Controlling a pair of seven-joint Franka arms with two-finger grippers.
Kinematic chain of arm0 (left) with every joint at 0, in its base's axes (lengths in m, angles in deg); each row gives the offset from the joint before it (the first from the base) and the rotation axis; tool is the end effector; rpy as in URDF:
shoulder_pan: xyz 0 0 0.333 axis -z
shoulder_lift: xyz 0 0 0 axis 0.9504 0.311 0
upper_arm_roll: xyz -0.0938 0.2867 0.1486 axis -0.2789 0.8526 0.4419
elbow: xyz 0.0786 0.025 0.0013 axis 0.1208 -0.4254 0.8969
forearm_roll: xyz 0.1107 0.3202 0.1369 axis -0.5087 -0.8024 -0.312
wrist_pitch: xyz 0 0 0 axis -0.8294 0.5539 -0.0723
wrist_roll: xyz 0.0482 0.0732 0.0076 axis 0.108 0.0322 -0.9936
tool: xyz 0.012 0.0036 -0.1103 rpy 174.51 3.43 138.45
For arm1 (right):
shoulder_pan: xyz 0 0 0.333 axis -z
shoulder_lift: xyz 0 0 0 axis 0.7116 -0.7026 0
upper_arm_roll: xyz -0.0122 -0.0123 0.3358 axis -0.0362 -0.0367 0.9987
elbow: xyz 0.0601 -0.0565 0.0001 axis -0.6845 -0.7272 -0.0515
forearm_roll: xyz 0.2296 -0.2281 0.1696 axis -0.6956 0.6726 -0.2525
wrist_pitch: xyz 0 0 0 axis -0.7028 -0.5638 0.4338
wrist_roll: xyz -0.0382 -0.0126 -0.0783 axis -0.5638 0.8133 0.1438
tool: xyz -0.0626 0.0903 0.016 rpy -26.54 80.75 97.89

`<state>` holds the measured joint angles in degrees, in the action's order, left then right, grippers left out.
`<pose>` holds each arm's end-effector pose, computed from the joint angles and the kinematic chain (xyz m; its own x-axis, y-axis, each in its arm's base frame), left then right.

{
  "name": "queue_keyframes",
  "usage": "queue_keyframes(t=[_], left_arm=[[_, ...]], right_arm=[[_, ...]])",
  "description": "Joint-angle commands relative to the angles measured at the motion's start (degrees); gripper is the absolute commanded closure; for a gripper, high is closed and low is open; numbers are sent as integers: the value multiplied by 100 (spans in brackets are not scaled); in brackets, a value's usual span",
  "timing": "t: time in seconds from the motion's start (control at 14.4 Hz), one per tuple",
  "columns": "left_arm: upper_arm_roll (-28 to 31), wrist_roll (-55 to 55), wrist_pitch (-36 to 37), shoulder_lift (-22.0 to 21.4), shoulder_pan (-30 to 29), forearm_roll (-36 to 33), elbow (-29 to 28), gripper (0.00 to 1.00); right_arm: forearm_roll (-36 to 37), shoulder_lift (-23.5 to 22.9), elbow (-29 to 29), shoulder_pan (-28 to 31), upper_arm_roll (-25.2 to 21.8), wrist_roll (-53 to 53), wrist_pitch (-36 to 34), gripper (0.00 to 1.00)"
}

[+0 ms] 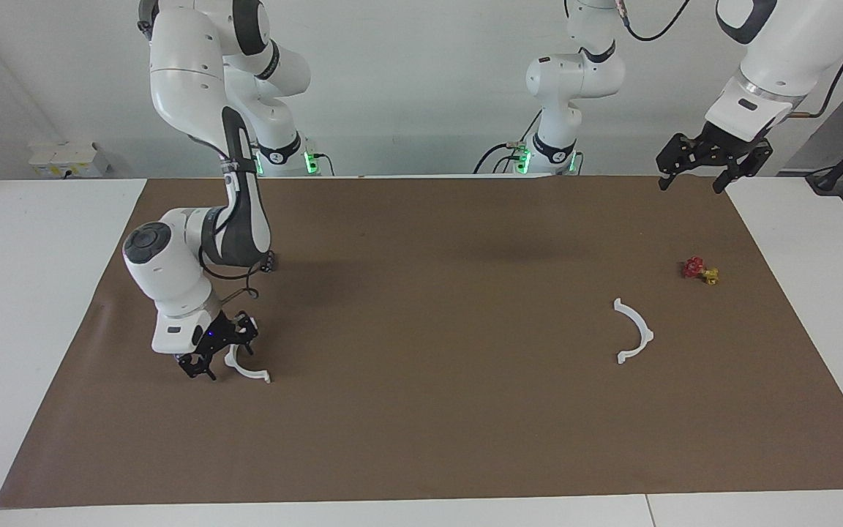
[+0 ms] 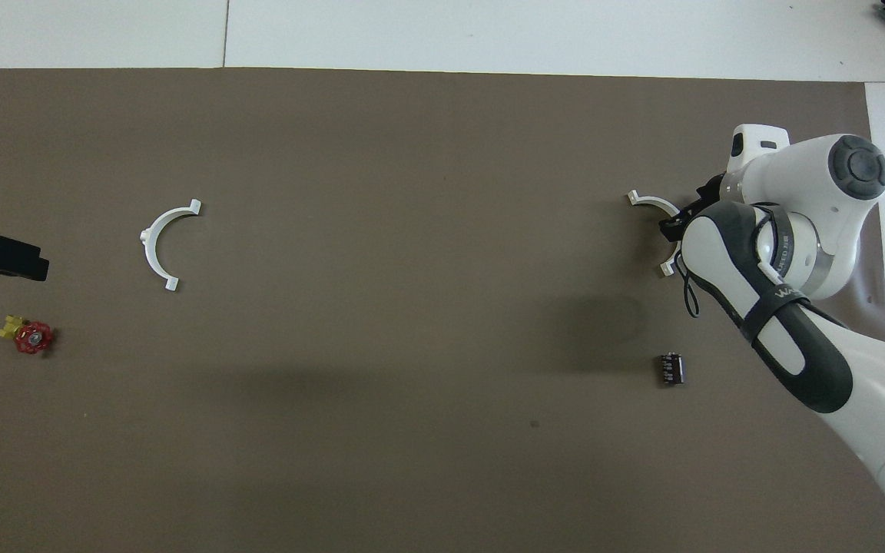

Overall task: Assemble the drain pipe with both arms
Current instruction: 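Reach the right gripper to the white half-ring nearest it and grasp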

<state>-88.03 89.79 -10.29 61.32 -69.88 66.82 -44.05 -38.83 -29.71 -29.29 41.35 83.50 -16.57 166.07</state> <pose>0.5066 -0.0097 0.6492 0.9882 -0.1508 -0.0284 -0.1505 -0.9885 0.0122 0.6509 -0.0062 0.3276 0.7550 0.6344 0.1659 0.6343 -0.7707 0.0607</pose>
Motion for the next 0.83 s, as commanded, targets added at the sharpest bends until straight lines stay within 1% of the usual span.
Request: queue_keyframes(t=[0.0, 0.07, 0.21, 0.28, 0.35, 0.62, 0.69, 0.76], left_arm=[[44, -41, 20, -115, 37, 71, -118, 0], [53, -41, 20, -115, 37, 71, -126, 0], [44, -41, 20, -124, 37, 71, -126, 0], [53, -41, 20, -115, 37, 71, -126, 0], [53, -41, 20, -115, 37, 71, -126, 0], [53, -41, 20, -115, 37, 71, -126, 0], [44, -41, 20, -115, 37, 71, -126, 0], [44, -41, 29, -124, 37, 71, -126, 0]], right_arm=[[-168, 47, -269, 6, 4, -29, 247, 40], [-168, 74, -330, -3, -5, 23, 256, 45], [-168, 74, -357, -3, -5, 33, 256, 57], [-176, 74, -366, 15, -5, 33, 256, 74], [-159, 74, -366, 15, -5, -2, 256, 100], [-115, 83, -287, -11, -5, 199, 134, 100], [-106, 109, -226, -29, -14, 374, 37, 100], [-89, 152, -86, -38, 21, 628, -242, 100]])
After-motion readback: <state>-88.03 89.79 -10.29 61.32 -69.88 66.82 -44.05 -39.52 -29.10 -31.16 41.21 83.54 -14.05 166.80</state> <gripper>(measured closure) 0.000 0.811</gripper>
